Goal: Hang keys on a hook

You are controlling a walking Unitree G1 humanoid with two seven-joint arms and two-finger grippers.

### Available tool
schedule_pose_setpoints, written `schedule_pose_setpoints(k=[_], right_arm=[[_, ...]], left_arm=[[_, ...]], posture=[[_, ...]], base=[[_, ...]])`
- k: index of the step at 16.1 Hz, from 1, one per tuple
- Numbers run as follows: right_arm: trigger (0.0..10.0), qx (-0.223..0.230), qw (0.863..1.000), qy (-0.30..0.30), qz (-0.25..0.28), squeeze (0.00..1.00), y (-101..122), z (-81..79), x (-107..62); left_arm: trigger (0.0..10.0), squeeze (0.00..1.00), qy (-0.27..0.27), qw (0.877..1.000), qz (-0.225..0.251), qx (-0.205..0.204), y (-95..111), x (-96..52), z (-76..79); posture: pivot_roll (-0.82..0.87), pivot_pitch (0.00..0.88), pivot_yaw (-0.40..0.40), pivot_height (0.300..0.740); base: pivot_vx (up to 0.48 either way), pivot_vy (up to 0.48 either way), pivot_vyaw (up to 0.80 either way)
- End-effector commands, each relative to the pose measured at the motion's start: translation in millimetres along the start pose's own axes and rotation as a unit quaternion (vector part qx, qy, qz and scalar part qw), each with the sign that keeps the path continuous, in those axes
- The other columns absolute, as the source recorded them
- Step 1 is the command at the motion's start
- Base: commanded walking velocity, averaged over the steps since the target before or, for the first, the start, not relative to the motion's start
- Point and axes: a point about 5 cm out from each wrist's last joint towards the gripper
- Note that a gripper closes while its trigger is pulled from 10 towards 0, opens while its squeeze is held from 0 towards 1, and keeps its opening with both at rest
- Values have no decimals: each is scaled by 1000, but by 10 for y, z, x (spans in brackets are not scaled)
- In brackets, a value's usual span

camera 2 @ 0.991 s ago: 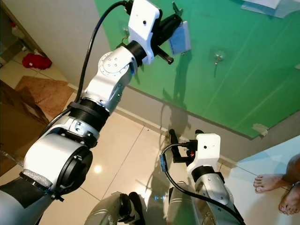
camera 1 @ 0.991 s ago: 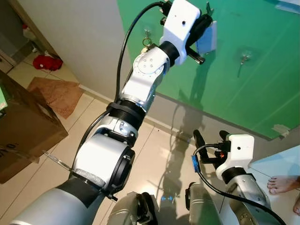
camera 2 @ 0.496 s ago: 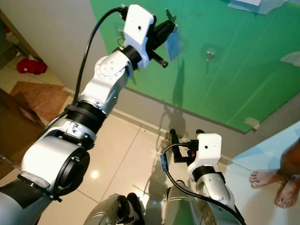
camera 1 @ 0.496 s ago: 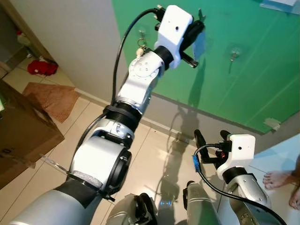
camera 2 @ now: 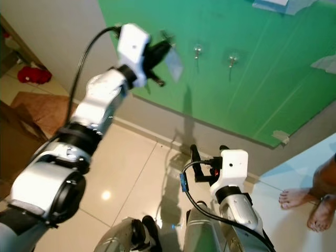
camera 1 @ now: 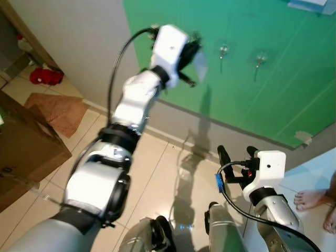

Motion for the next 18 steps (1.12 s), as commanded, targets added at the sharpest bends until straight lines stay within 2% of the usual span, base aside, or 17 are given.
schedule_pose_setpoints(k=[1, 2, 3, 4, 5, 6, 7, 8, 9, 10, 11, 12, 15, 18], right_arm=[[10000, 2, 1000, -2, -4, 4, -35, -10, -1], [10000, 3, 1000, -2, -3, 0, -38, -14, 15], [10000, 3, 1000, -1, -1, 0, -36, -4, 42], [10000, 2, 1000, 1, 0, 4, -34, -1, 62], [10000, 0, 1000, 6, 1, 4, -29, -2, 81], [10000, -3, 1000, 10, 5, 4, -12, 4, 124], [10000, -6, 1000, 14, 8, 0, 9, 14, 163], [10000, -7, 1000, 16, 9, 0, 15, 18, 177], [10000, -11, 1000, 22, 9, 4, 24, 30, 202], [10000, -13, 1000, 25, 8, 0, 26, 42, 213], [10000, -13, 1000, 26, 8, 0, 27, 45, 222], [10000, -12, 999, 29, 10, 0, 37, 42, 249], [10000, -11, 999, 37, 14, 0, 54, 33, 315], [10000, -11, 999, 45, 11, 0, 45, 24, 339]], left_arm=[[0, 0, 30, 999, -12, -29, -99, -106, -100], [0, 0, 31, 998, -20, -46, -184, -186, -96], [0, 0, 19, 996, -34, -80, -306, -305, -41], [0, 0, 10, 995, -44, -92, -381, -397, 10], [0, 0, 4, 995, -57, -83, -449, -467, 51], [0, 0, -1, 995, -78, -62, -583, -631, 90], [0, 0, 9, 994, -95, -53, -677, -773, 78], [0, 0, 16, 993, -100, -53, -712, -845, 71], [0, 0, 11, 993, -111, -48, -761, -1052, 148], [0, 0, -10, 993, -95, -63, -721, -1174, 269], [0, 0, -20, 994, -84, -67, -686, -1190, 306], [0, 0, -36, 995, -74, -54, -641, -1214, 364], [0, 0, -28, 995, -70, -58, -585, -1244, 373], [0, 0, 35, 994, -82, -67, -586, -1268, 187]], posture=[[-391, 188, 135, 740], [-378, 183, 134, 740], [-356, 176, 129, 740], [-347, 173, 127, 740], [-331, 168, 123, 740], [-306, 158, 108, 740], [-306, 158, 108, 740], [-292, 154, 99, 740], [-280, 152, 87, 740], [-264, 150, 70, 740], [-264, 150, 70, 740], [-252, 142, 61, 740], [-241, 127, 55, 740], [-225, 138, 50, 740]], base=[[0, 0, 0], [0, 0, 0], [0, 0, 0], [0, 0, 0], [0, 0, 0], [0, 0, 0], [0, 0, 0], [0, 0, 0], [0, 0, 0], [0, 0, 0], [0, 0, 0], [0, 0, 0], [0, 0, 0], [0, 0, 0]])
Point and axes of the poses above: a point about 5 cm out from each wrist's last joint towards the gripper, its own x axis pointing out of the wrist towards the gripper, its own y axis along the axis of the wrist's last joint, z = x × y, and after that the axes turned 4 degrees about -x, right-handed
